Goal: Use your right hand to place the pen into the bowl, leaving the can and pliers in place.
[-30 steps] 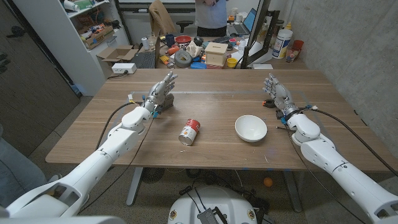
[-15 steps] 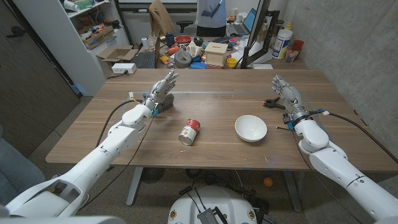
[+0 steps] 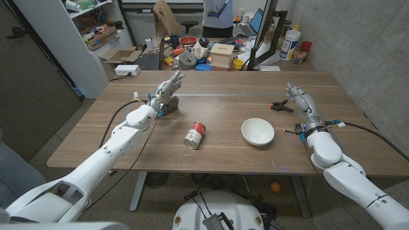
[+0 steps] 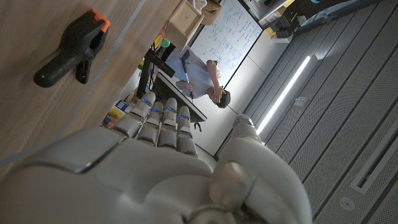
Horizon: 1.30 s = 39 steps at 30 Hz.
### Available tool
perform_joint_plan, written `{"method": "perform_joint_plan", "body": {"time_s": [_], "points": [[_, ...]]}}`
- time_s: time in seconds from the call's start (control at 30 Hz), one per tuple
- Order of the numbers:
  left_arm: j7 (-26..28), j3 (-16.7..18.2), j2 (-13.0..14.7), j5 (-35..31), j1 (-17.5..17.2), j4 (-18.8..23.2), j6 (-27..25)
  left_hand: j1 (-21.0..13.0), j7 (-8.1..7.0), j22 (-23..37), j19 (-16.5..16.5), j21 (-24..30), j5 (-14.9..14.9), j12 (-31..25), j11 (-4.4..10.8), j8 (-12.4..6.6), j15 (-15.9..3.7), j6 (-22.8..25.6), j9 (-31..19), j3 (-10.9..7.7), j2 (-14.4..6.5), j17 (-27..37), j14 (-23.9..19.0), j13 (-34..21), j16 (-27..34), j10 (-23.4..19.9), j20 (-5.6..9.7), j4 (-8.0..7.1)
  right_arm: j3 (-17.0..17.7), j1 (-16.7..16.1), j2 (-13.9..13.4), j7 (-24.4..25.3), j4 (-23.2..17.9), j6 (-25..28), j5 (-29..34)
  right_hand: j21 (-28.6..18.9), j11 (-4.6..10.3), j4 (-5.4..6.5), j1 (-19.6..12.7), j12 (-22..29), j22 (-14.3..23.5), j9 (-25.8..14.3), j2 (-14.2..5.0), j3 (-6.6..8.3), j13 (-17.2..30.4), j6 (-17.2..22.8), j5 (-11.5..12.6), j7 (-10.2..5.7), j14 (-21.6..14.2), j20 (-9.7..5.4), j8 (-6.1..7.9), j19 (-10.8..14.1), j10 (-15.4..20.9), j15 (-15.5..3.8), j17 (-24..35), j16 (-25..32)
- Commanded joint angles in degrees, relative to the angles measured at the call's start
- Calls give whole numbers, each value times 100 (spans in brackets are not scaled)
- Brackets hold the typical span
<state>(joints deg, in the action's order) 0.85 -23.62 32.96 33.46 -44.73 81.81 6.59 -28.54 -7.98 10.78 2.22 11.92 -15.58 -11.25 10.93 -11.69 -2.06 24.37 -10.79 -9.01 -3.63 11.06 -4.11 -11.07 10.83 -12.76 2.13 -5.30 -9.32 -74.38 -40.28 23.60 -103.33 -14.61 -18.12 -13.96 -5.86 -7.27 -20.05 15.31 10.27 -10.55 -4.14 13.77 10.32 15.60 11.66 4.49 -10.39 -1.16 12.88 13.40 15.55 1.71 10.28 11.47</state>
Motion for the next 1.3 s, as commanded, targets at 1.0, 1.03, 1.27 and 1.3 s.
{"method": "perform_joint_plan", "body": {"time_s": [1.0, 1.03, 1.27, 1.3], "points": [[249, -61, -9, -162, 73, 317, -181, -49, 4, 20, 63, 33, -17, -36, -1, -26, -697, 54, -28, -30, -11, 14, -61, -18, 23, -49, 258, 3, 1073, -1393, -771, 182, -422, 105, 2393, -98, 454, -97, -428, 182, 5, -33, 104, 90, 49, 743, 175, -421, -1034, -22, 43, 905, 899, -525, 25, 131], [280, -68, 1, -174, 64, 377, -222, -49, 4, 20, 63, 33, -17, -36, -1, -26, -697, 54, -28, -30, -11, 14, -61, -18, 23, -49, 258, 3, 1124, -1411, -892, 106, -375, 54, 2507, -96, 451, -95, -426, 183, 4, -33, 105, 90, 50, 752, 180, -430, -1041, -28, 43, 913, 909, -528, 25, 129], [479, -105, 36, -289, 15, 662, -379, -49, 4, 20, 63, 33, -17, -36, -1, -26, -697, 54, -28, -30, -11, 14, -61, -18, 23, -49, 258, 3, 1260, -1369, -1224, -94, -73, -244, 3030, -86, 512, -78, -410, 177, -2, -37, 128, 78, 53, 825, 228, -491, -1129, -92, 44, 996, 964, -607, 25, 123], [482, -104, 36, -290, 15, 665, -384, -49, 4, 20, 63, 33, -17, -36, -1, -26, -697, 54, -28, -30, -11, 14, -61, -18, 23, -49, 258, 3, 1267, -1366, -1210, -105, -69, -254, 3042, -83, 541, -77, -409, 178, -2, -38, 131, 77, 53, 835, 234, -494, -1138, -98, 44, 1000, 974, -611, 25, 122]]}}
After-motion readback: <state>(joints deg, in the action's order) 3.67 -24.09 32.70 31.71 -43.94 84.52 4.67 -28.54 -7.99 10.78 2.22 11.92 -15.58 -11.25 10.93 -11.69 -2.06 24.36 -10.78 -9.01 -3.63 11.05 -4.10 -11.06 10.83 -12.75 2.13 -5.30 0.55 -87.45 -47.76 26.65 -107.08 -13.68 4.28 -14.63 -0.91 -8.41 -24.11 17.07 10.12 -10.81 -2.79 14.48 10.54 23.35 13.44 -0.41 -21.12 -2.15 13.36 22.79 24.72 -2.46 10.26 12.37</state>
